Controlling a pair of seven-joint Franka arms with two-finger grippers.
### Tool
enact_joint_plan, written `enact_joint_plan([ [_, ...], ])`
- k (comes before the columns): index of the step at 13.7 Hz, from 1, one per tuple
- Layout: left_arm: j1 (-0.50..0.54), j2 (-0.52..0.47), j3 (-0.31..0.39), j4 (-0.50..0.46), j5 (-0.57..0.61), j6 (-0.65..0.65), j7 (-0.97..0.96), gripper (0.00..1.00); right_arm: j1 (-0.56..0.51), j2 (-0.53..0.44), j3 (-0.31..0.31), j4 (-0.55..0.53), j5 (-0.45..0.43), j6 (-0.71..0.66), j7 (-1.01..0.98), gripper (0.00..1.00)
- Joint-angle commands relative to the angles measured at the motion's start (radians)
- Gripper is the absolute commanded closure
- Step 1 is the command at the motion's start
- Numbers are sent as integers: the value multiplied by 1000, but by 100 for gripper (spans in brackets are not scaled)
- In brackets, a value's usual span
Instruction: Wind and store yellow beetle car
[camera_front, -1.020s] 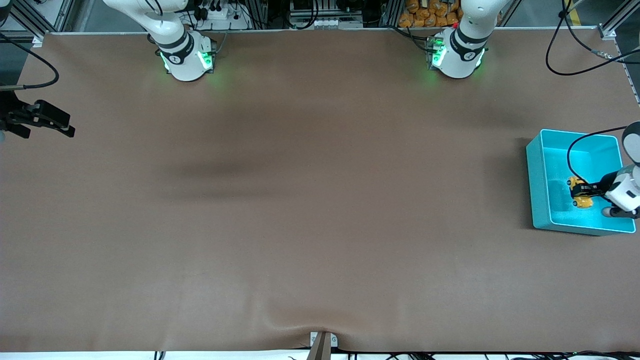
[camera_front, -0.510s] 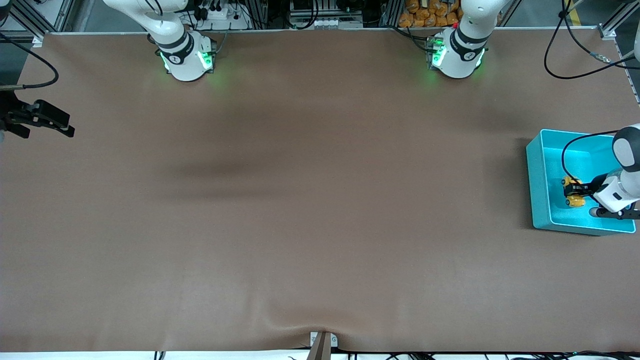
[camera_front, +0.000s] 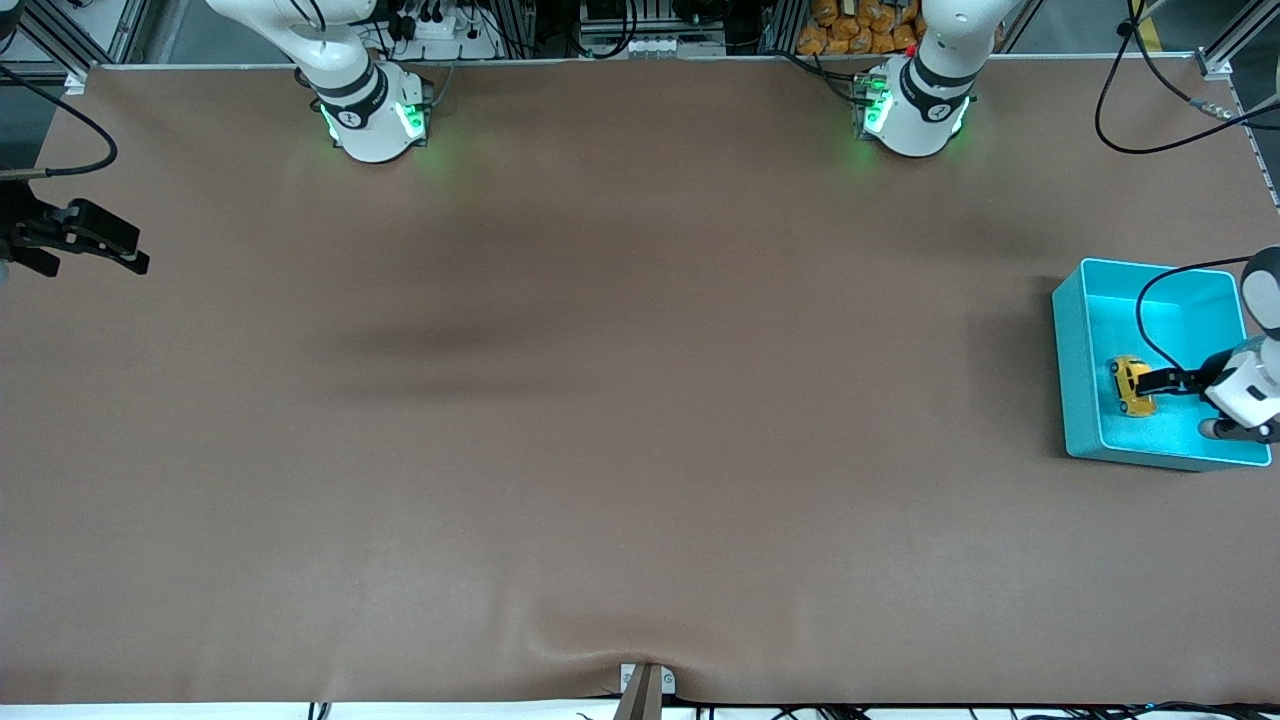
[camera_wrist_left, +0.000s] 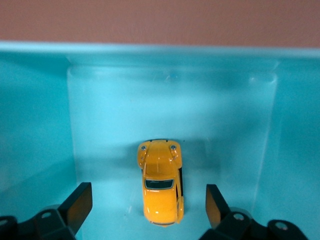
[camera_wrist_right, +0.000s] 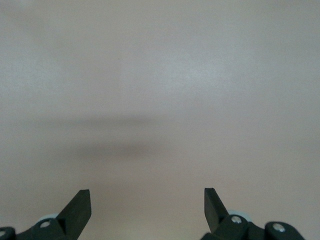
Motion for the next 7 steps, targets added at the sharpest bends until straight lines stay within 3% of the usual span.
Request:
enact_joint_plan([
  [1, 1, -98, -57, -17, 23, -54, -28, 0, 0, 2, 5, 17, -10, -8, 17, 0],
  [7, -14, -197, -254, -17, 17, -180, -267, 0, 0, 2, 5, 17, -6, -6, 19, 0],
])
